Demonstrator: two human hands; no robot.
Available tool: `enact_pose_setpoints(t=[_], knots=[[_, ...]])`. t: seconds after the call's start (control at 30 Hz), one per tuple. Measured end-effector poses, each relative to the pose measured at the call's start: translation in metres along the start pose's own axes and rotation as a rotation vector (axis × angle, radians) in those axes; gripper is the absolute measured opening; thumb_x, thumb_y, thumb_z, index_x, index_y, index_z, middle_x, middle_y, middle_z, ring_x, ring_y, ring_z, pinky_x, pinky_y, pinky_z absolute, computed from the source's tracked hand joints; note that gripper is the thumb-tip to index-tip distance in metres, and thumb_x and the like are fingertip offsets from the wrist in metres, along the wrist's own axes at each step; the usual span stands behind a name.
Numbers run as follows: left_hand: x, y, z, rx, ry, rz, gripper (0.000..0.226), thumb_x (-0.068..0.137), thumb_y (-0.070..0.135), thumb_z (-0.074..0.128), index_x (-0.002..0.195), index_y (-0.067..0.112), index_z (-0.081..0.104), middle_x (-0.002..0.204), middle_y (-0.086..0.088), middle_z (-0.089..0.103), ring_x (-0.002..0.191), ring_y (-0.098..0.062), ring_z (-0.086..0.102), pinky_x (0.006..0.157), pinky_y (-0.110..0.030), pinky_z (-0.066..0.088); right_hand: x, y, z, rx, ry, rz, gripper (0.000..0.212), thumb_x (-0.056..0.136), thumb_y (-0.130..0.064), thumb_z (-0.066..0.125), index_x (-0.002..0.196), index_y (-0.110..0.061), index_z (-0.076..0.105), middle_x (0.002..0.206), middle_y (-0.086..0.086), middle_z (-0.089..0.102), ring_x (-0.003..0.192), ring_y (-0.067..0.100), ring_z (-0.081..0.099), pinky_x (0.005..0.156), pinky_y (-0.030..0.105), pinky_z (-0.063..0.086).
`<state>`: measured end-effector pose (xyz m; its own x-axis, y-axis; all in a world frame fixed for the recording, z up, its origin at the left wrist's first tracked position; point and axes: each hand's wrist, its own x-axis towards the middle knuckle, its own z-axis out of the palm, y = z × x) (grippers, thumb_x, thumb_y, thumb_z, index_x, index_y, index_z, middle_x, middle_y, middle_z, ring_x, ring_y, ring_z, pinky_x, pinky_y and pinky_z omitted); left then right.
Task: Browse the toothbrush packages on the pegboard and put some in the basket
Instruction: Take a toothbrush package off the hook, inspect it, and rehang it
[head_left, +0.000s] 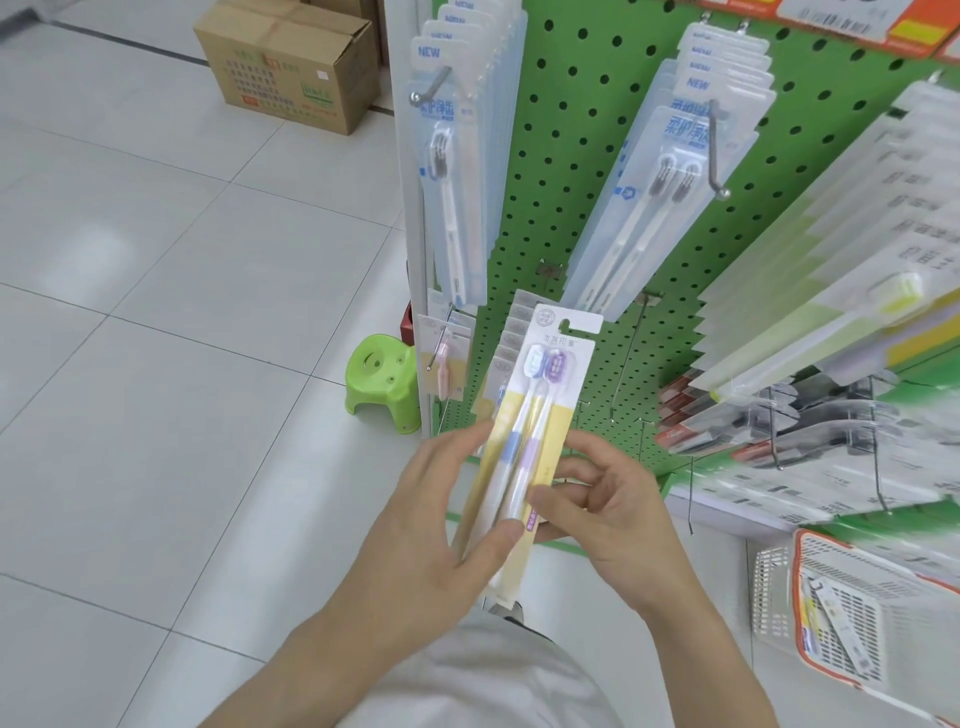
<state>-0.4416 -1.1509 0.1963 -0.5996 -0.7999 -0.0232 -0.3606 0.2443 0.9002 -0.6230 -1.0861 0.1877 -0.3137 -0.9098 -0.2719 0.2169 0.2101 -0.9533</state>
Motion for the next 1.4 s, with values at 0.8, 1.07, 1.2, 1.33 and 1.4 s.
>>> enact_pose_setpoints(t=[0.8, 1.07, 1.2, 1.33, 1.4], knots=[[0.016, -0.003, 0.004, -0.499, -0.153, -0.199, 0.031, 0.100, 0.008, 0.048, 0.130, 0.014, 0.052, 0.112, -0.002, 0.076, 0.105, -0.020, 0.071, 0.088, -0.027, 0.055, 0.032, -0.017, 0.009, -0.118, 0.276, -0.259, 0.033, 0.062, -0.025, 0.089, 0.085, -0.026, 0.066, 0.078, 0.000, 0.071, 0.064, 0.018, 0.063, 0.061, 0.045, 0.054], [0.022, 0.007, 0.003, -0.465, -0.261, -0.178, 0.037, 0.104, -0.005, 0.041, 0.133, 0.016, 0.050, 0.114, -0.002, 0.075, 0.107, -0.016, 0.070, 0.086, -0.020, 0.053, 0.046, -0.036, 0.017, -0.066, 0.344, -0.302, 0.026, 0.080, -0.019, 0.083, 0.102, -0.016, 0.069, 0.091, 0.004, 0.075, 0.066, 0.021, 0.062, 0.060, 0.047, 0.055], [0.026, 0.005, 0.003, -0.432, -0.273, -0.168, 0.040, 0.103, -0.006, 0.041, 0.135, 0.017, 0.048, 0.117, 0.001, 0.074, 0.112, -0.013, 0.068, 0.090, -0.019, 0.051, 0.047, -0.034, 0.014, -0.159, 0.353, -0.295, 0.020, 0.077, -0.024, 0.087, 0.090, -0.020, 0.072, 0.082, 0.005, 0.076, 0.069, 0.044, 0.062, 0.062, 0.057, 0.054], [0.028, 0.002, 0.003, -0.413, -0.296, -0.181, 0.042, 0.103, -0.007, 0.041, 0.134, 0.020, 0.049, 0.116, 0.001, 0.074, 0.112, -0.014, 0.068, 0.091, -0.022, 0.052, 0.044, -0.034, 0.014, -0.189, 0.311, -0.230, 0.036, 0.069, -0.017, 0.093, 0.093, -0.015, 0.067, 0.086, 0.000, 0.078, 0.079, 0.041, 0.068, 0.065, 0.055, 0.057], [0.028, 0.000, 0.004, -0.407, -0.300, -0.187, 0.043, 0.103, -0.006, 0.041, 0.134, 0.022, 0.049, 0.117, 0.001, 0.073, 0.113, -0.015, 0.067, 0.095, -0.026, 0.053, 0.043, -0.034, 0.013, -0.210, 0.290, -0.204, 0.042, 0.066, -0.016, 0.095, 0.095, -0.015, 0.065, 0.086, -0.002, 0.077, 0.079, 0.034, 0.070, 0.066, 0.049, 0.058]])
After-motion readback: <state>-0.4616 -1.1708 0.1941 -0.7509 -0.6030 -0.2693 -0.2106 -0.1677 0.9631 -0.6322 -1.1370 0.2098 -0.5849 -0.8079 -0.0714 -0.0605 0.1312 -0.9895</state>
